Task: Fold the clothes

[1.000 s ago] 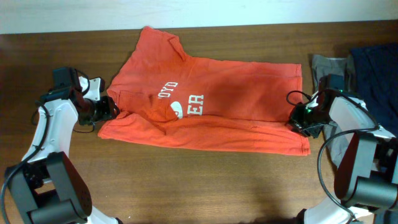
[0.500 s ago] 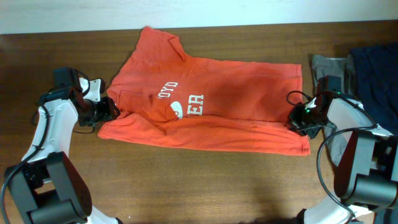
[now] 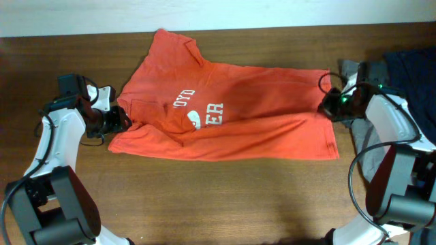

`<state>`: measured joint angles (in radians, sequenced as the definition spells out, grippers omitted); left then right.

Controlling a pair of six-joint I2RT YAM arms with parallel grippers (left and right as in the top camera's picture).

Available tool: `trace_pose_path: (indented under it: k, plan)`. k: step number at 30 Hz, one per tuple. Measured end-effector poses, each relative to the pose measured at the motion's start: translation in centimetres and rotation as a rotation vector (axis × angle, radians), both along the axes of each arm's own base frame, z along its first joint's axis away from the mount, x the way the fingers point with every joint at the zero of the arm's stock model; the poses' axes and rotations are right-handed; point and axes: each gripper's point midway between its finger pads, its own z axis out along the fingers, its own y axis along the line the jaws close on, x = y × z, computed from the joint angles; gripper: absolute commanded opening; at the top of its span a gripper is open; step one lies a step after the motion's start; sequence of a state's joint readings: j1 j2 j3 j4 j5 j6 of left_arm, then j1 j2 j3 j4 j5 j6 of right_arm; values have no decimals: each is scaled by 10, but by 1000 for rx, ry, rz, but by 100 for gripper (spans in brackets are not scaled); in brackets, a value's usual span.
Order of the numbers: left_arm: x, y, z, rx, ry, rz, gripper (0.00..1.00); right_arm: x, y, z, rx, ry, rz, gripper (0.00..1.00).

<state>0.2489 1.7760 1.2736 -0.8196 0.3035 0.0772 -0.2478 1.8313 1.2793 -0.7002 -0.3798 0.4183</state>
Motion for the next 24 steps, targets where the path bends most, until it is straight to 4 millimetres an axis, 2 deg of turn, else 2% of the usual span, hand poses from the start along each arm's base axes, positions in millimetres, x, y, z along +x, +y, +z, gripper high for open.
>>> trace_pose_path:
  k: [2, 3, 5, 9, 14, 20, 24]
  plan:
    - [0, 0, 0, 0, 0, 0, 49, 7, -1, 4, -7, -33, 8, 36]
    - [0, 0, 0, 0, 0, 0, 49, 7, -1, 4, -8, -36, 13, 40]
    - [0, 0, 0, 0, 0, 0, 54, 7, -1, 4, -6, -33, 9, 41]
    - [0, 0, 0, -1, 0, 3, 54, 3, 0, 3, -7, -20, 20, 45]
    - [3, -10, 4, -45, -32, -55, 59, -17, 5, -3, -9, 49, 82, 46]
    - [42, -21, 26, -36, -224, -154, 54, -41, 10, -8, 1, 137, 134, 46]
    - [58, -51, 34, -23, -302, -262, 53, -54, 13, -10, 9, 182, 159, 47]
